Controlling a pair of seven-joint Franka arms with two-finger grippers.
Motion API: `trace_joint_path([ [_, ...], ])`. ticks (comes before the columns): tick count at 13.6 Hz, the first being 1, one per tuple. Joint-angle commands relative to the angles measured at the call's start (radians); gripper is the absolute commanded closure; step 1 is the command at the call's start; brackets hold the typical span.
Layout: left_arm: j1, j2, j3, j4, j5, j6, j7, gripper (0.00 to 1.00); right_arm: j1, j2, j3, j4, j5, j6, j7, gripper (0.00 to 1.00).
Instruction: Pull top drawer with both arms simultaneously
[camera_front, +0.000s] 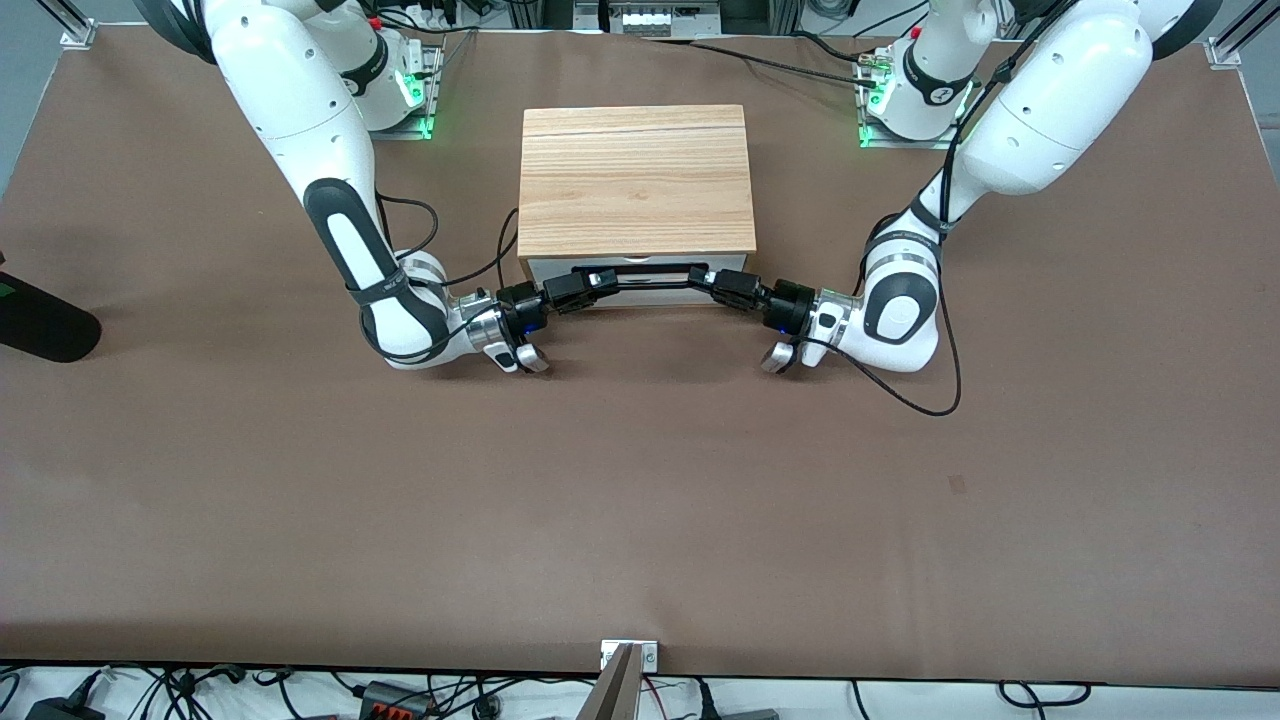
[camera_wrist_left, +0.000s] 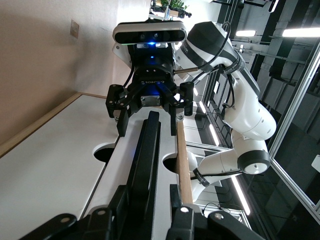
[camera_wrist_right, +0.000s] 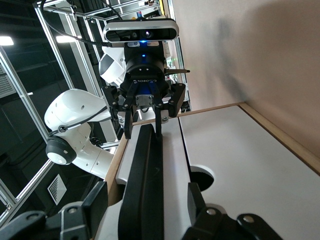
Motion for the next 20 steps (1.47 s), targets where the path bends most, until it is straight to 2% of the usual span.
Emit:
trace_joint_path([
  [1,-0.006,-0.005,-0.012,-0.013,-0.045,-0.006,0.061,0.62,-0.002,-0.009,0.002,-0.032,0.008,-0.014,-0.021,0.28],
  [2,-0.009,-0.006,-0.012,-0.019,-0.055,-0.005,0.07,0.62,-0.002,-0.011,0.002,-0.037,0.008,-0.016,-0.024,0.34],
  [3,-0.01,-0.006,-0.012,-0.022,-0.056,-0.005,0.071,0.67,-0.003,-0.013,0.002,-0.039,0.005,-0.017,-0.024,0.44],
  [5,-0.01,-0.006,-0.012,-0.022,-0.058,-0.002,0.071,0.7,-0.003,-0.014,0.002,-0.042,0.0,-0.017,-0.026,0.72],
  [7,-0.012,-0.006,-0.012,-0.022,-0.058,0.0,0.073,0.73,-0.011,-0.017,0.001,-0.04,-0.021,-0.034,-0.028,0.95],
  [8,-0.012,-0.006,-0.012,-0.022,-0.058,0.0,0.072,0.75,-0.013,-0.017,-0.001,-0.037,-0.029,-0.054,-0.031,1.0],
  [15,-0.015,-0.004,-0.011,-0.015,-0.076,0.003,0.071,0.9,-0.016,-0.016,-0.004,-0.017,-0.03,-0.065,-0.031,1.0],
  [20,-0.013,-0.003,-0.009,-0.007,-0.076,0.004,0.07,0.93,-0.013,-0.009,-0.004,0.01,-0.032,-0.011,-0.018,1.0],
])
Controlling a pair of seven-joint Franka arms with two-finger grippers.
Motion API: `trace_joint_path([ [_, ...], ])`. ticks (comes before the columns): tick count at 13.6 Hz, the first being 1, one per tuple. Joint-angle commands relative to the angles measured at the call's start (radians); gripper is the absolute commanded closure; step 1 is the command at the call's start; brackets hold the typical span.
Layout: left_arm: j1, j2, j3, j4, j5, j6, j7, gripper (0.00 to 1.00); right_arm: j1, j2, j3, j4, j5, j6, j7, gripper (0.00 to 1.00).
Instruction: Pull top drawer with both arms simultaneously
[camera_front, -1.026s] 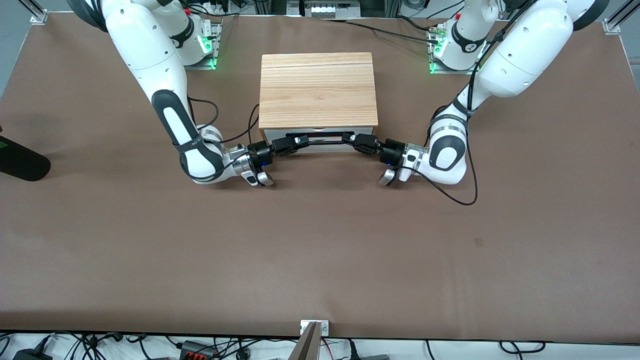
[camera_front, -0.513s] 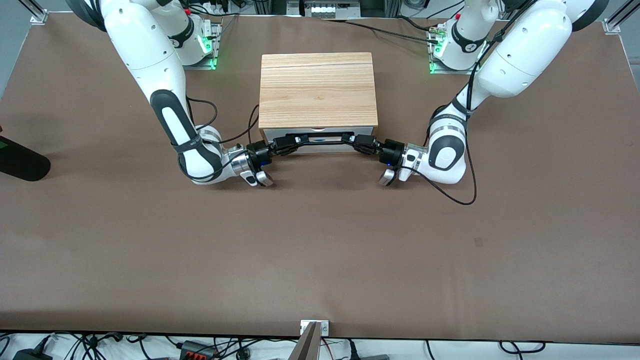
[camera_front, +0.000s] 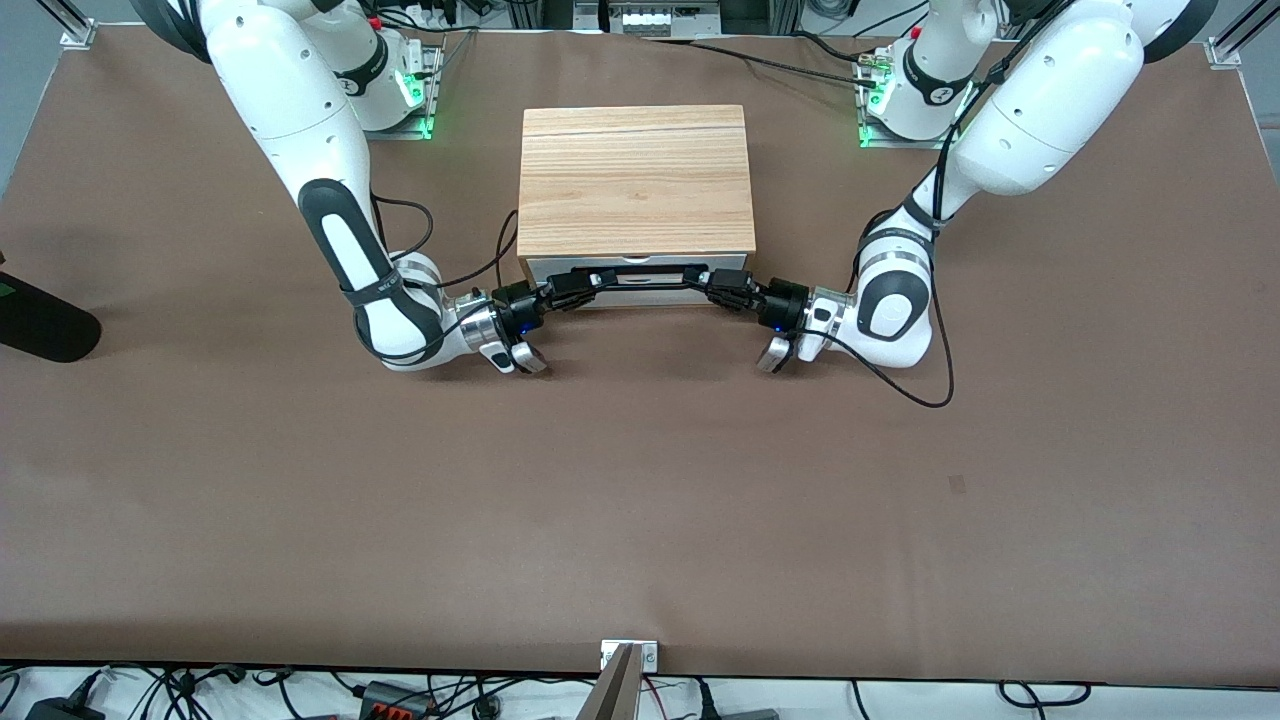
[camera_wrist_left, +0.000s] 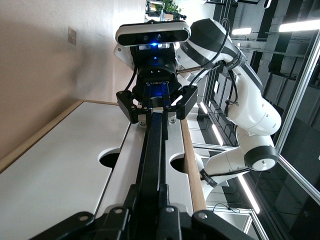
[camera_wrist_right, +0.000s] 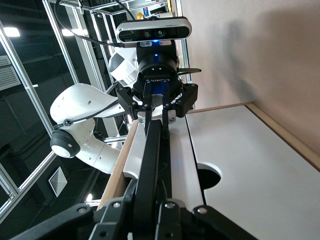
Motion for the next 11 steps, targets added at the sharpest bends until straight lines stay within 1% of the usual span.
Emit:
trace_joint_path([
  [1,0.001,-0.008,-0.004,0.018,-0.049,-0.014,-0.016,0.93,-0.004,-0.007,0.002,0.01,-0.02,0.022,0.018,1.0],
  [5,0.004,0.013,-0.003,0.056,-0.051,0.017,-0.025,0.93,-0.004,-0.007,0.002,0.01,-0.02,0.024,0.017,1.0],
  [6,0.002,0.021,0.0,0.079,-0.049,0.021,-0.025,0.93,-0.005,-0.005,0.0,0.016,-0.02,0.025,0.017,1.0],
  [8,0.009,0.044,0.002,0.117,-0.048,0.03,-0.027,0.94,-0.01,0.016,0.0,0.055,-0.022,0.041,0.018,1.0],
  [10,0.007,0.077,0.008,0.16,-0.043,0.03,-0.027,0.94,-0.01,0.055,-0.009,0.115,-0.02,0.041,0.018,1.0],
  [11,0.004,0.079,0.015,0.168,-0.042,0.032,-0.027,0.94,-0.012,0.072,-0.012,0.144,-0.02,0.041,0.018,1.0],
])
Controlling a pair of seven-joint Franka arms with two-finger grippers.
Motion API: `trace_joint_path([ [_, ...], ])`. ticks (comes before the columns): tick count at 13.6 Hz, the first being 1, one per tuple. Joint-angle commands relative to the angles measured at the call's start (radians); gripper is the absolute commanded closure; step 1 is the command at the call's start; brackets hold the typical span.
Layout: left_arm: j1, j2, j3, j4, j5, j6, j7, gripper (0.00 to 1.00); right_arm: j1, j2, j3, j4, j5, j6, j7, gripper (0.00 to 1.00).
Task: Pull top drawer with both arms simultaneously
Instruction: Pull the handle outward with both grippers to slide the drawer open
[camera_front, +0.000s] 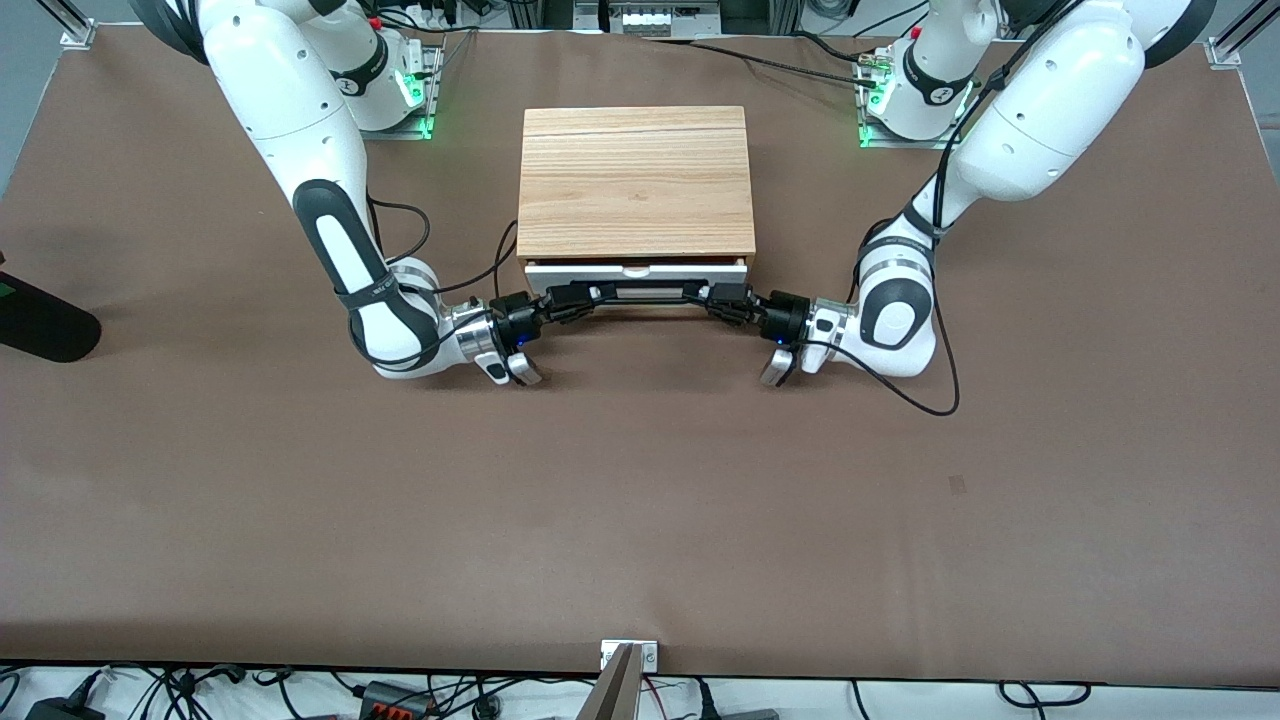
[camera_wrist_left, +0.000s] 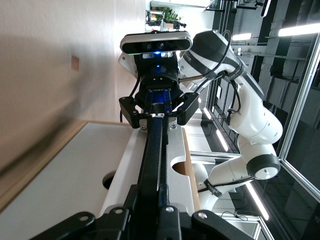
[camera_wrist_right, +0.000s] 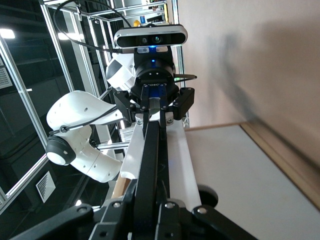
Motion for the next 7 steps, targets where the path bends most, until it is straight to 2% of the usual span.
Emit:
trace_joint_path([
  [1,0.002,0.042,0.023,0.092,-0.038,0.003,-0.026,0.95,-0.007,0.068,-0.014,0.098,-0.019,-0.003,0.017,1.0],
  [7,0.0,0.062,0.058,0.163,-0.032,0.003,-0.037,0.95,-0.007,0.169,-0.058,0.259,-0.018,-0.001,0.06,1.0],
])
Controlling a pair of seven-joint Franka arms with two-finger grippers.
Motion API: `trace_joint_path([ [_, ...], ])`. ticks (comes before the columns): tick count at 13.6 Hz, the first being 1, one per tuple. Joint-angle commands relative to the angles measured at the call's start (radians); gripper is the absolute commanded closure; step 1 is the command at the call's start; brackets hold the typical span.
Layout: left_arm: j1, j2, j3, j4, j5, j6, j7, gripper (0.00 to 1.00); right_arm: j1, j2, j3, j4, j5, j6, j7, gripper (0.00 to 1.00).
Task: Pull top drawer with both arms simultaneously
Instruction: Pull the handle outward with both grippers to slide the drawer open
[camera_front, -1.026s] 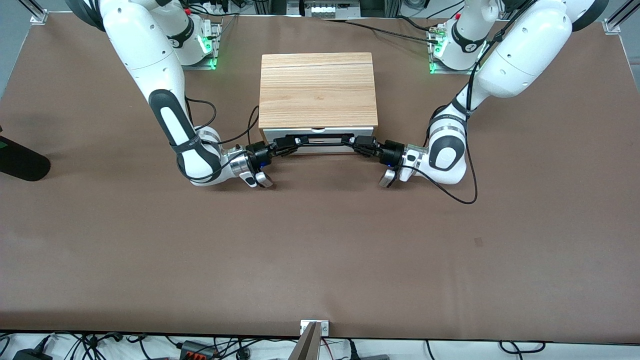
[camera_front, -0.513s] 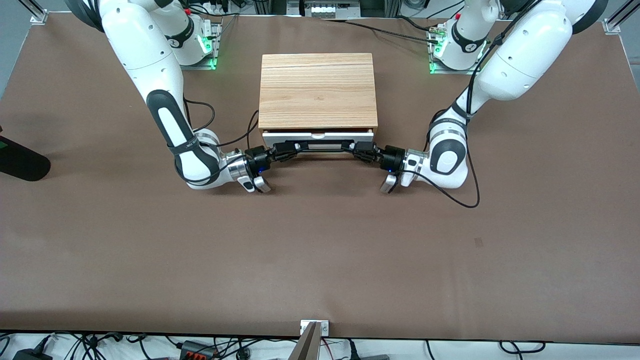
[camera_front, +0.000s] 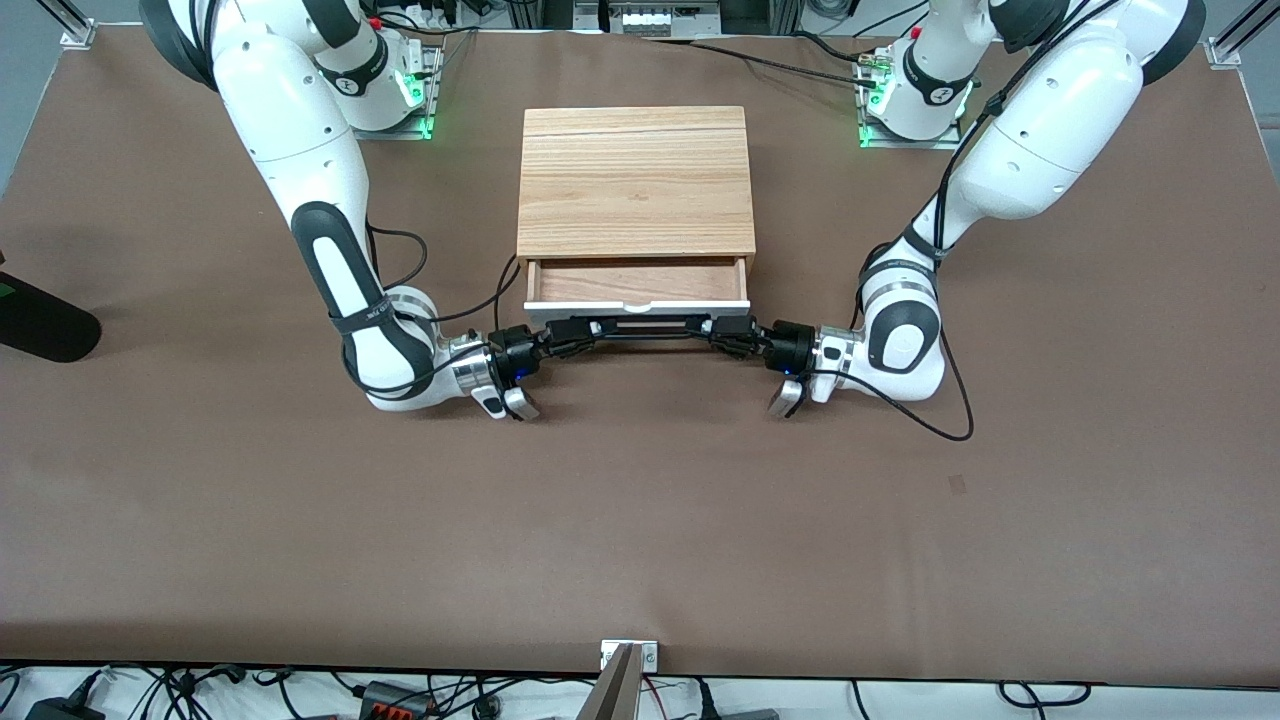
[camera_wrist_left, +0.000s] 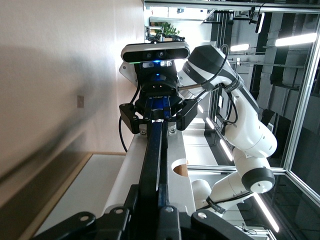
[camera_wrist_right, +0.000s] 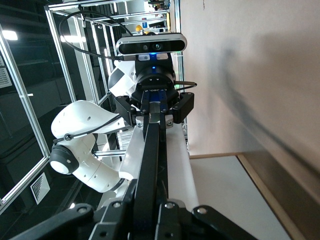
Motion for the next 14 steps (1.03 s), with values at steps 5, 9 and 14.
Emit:
trace_joint_path([
  [5,0.01,0.025,0.042,0.073,-0.024,-0.02,-0.02,0.95,-0.015,0.096,-0.039,0.115,-0.018,0.018,0.011,1.0],
  [9,0.012,0.023,0.042,0.073,-0.025,-0.02,-0.029,0.94,-0.015,0.085,-0.047,0.115,-0.019,0.018,0.041,0.0],
  [14,0.015,0.025,0.042,0.073,-0.027,-0.022,-0.042,0.63,-0.013,0.082,-0.053,0.115,-0.019,0.015,0.041,0.0],
])
